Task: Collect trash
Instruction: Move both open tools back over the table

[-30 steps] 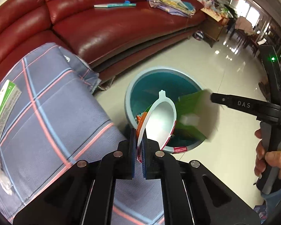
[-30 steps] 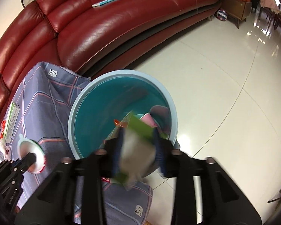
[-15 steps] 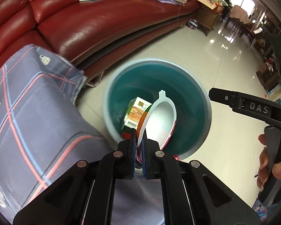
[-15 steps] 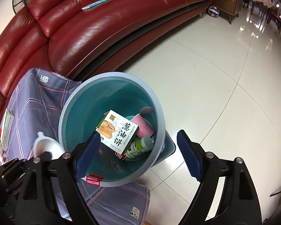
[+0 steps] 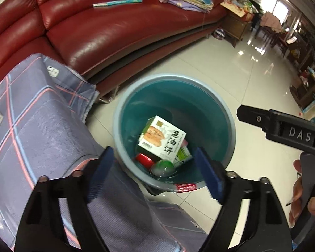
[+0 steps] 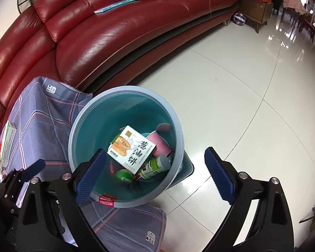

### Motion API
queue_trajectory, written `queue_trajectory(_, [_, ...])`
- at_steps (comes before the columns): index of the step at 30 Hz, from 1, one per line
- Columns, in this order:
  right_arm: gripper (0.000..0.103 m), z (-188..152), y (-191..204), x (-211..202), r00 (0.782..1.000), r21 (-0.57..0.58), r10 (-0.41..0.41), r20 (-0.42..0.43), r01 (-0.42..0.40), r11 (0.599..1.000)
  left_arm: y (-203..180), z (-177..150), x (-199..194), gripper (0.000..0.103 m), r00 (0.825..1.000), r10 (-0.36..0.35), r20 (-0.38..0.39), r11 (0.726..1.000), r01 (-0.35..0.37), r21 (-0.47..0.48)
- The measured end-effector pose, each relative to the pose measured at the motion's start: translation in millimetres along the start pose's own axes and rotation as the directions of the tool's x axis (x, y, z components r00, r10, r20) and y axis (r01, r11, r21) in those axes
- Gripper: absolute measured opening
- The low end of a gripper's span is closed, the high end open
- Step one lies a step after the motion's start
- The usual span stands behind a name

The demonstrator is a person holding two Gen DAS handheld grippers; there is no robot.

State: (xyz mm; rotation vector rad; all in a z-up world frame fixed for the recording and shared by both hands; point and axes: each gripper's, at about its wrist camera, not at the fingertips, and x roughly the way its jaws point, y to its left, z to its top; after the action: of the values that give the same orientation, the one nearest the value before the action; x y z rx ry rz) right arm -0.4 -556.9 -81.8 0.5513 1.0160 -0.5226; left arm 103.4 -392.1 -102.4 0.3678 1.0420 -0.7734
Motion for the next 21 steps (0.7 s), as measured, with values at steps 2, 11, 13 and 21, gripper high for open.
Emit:
queue_trajectory(2, [0.094, -1.3, 3.5, -1.0, 1.000, -0.005, 0.003, -0.004, -0.003, 1.000, 5.3, -1.5, -6.3, 0.093, 1.000, 0.006, 0.013, 1.000, -0.006, -0.010])
queue_trajectory(11, [0.095, -7.9, 25.0, -13.2, 1.000, -0.040, 0.000, -0.007, 0.000, 0.999, 31.1, -20.9, -33.2, 0.096, 0.999, 0.021, 0.035, 0.997, -0.018, -0.079])
queue_trajectory(13, [0.095, -10.3, 31.2, -16.9, 1.000, -0.054, -0.001, -0.006, 0.001, 0.999, 37.6, -25.2, -40.4, 0.096, 0.999, 0.019, 0.041, 0.996, -0.015, -0.091])
queue_trajectory(21, [0.095, -23.4, 68.7, -35.6, 1.000, -0.104, 0.026, 0.003, -0.026, 0.994, 65.2, -48.6, -75.5, 0.099, 0.997, 0.031, 0.069, 0.990, -0.021, -0.141])
